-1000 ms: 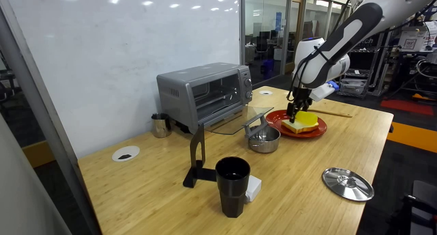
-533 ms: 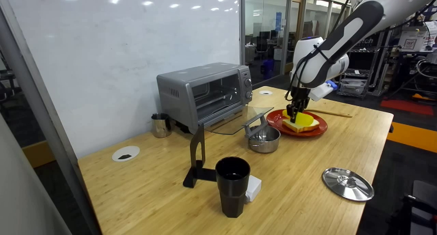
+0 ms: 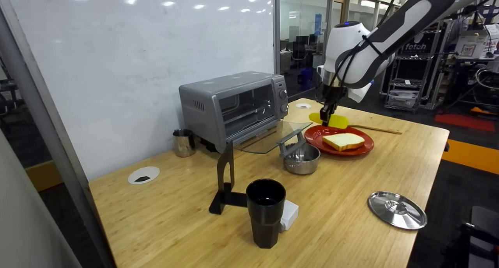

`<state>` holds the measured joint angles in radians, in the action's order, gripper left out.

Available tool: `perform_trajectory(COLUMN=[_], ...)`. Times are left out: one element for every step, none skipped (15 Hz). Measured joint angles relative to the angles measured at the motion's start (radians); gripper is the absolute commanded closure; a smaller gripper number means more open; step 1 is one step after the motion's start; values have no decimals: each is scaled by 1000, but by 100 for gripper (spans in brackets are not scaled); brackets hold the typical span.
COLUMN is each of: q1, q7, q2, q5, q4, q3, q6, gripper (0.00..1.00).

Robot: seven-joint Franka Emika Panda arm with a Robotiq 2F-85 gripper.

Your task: Place the corn toy in the oven then close it

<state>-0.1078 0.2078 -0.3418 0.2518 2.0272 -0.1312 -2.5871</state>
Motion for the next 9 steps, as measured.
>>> perform_trajectory(q1=[14, 28, 43, 58, 72, 85, 97, 106, 115], q7=[20, 41, 58, 81, 108, 136, 164, 194, 223], q2=[27, 56, 85, 115, 143, 167, 185, 196, 201], q5=[19, 37, 56, 68, 75, 84, 93, 102, 116], q4=[2, 4, 5, 5, 5, 5, 4, 1, -1], q3=[10, 22, 36, 51, 67, 83, 97, 109, 119], q6=[6, 17, 36, 59, 84, 107, 129, 143, 153], gripper=[91, 91, 91, 91, 91, 91, 91, 91, 91])
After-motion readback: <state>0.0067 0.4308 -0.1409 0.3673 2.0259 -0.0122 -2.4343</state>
